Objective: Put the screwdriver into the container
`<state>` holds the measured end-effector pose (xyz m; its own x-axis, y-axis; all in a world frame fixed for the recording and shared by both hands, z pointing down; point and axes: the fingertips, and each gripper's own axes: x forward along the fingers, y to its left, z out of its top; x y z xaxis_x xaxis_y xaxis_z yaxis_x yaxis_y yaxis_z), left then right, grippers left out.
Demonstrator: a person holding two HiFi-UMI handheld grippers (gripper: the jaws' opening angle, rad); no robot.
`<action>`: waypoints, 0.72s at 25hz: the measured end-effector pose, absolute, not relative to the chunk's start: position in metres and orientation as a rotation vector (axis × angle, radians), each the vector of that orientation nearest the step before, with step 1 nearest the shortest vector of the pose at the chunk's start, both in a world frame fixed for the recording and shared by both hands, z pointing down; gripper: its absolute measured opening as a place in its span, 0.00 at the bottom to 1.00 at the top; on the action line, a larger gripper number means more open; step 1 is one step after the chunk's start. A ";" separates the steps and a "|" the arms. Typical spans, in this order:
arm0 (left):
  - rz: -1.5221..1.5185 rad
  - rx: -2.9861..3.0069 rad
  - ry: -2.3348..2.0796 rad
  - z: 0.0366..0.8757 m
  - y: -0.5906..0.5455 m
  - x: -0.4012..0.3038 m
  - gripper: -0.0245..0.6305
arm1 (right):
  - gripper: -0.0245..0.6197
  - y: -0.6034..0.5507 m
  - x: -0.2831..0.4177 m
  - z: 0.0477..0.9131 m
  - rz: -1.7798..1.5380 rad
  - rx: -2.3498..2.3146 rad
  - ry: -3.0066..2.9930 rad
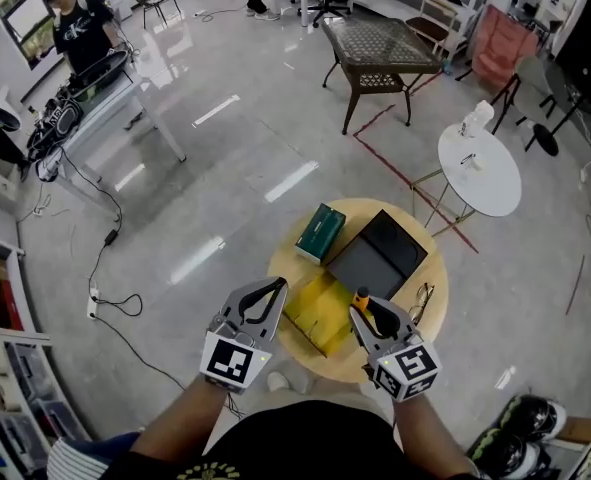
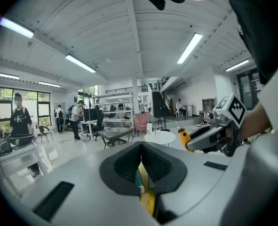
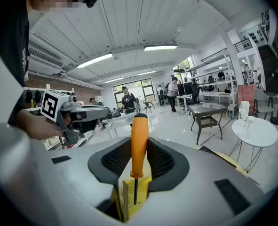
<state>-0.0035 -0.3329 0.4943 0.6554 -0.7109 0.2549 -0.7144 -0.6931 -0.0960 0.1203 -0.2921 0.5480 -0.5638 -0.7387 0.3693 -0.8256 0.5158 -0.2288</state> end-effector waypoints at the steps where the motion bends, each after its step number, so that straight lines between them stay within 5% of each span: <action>1: 0.435 2.846 -1.222 0.495 -0.332 -0.002 0.06 | 0.22 -0.292 0.121 0.553 0.571 1.328 -2.524; 18: 0.475 2.804 -1.258 0.517 -0.326 -0.001 0.06 | 0.22 -0.301 0.126 0.655 0.776 1.270 -2.391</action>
<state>-0.0013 -0.3258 0.5169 0.6263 -0.7244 0.2882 -0.7341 -0.6724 -0.0948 0.1257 -0.3014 0.6553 -0.5515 -0.6572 0.5137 -0.8336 0.4562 -0.3113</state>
